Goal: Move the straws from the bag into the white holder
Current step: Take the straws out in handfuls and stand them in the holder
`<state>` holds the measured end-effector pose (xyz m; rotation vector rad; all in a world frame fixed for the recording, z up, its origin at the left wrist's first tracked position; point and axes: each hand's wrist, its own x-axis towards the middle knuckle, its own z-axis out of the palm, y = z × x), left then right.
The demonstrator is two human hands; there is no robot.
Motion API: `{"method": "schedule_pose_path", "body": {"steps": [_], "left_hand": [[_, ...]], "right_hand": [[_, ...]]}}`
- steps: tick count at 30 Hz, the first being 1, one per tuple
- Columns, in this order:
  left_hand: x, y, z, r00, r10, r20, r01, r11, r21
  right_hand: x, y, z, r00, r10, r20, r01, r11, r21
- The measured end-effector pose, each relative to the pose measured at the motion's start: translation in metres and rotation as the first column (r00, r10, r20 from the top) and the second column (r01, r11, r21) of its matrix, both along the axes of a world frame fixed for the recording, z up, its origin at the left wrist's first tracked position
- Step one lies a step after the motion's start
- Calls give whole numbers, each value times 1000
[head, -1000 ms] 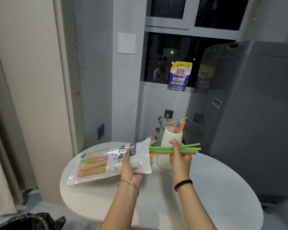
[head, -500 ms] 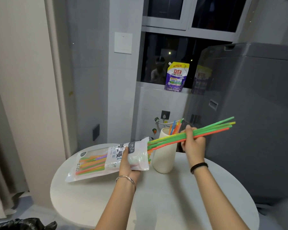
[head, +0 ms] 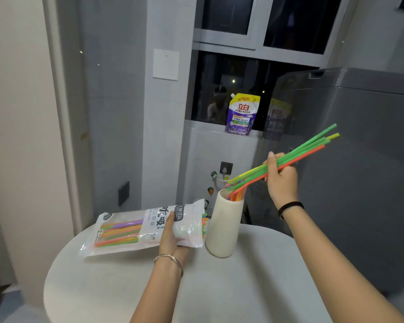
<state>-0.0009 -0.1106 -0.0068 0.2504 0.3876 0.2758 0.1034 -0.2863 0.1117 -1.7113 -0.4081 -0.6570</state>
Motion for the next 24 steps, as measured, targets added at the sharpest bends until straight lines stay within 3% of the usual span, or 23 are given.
{"method": "schedule_pose_path", "body": {"steps": [7, 15, 20, 24], "left_hand": [[3, 2, -1, 1000, 21, 9, -21, 1000, 17], [0, 2, -1, 1000, 10, -2, -10, 999, 33], [0, 0, 0, 1000, 10, -4, -10, 1000, 24], [0, 1, -1, 1000, 6, 0, -6, 1000, 15]], "right_hand": [[11, 6, -3, 999, 35, 27, -28, 971, -237], [26, 20, -1, 991, -41, -129, -27, 873, -487], [34, 23, -9, 965, -13, -262, -146, 803, -577], [35, 21, -10, 986, 35, -161, -114, 852, -512]]}}
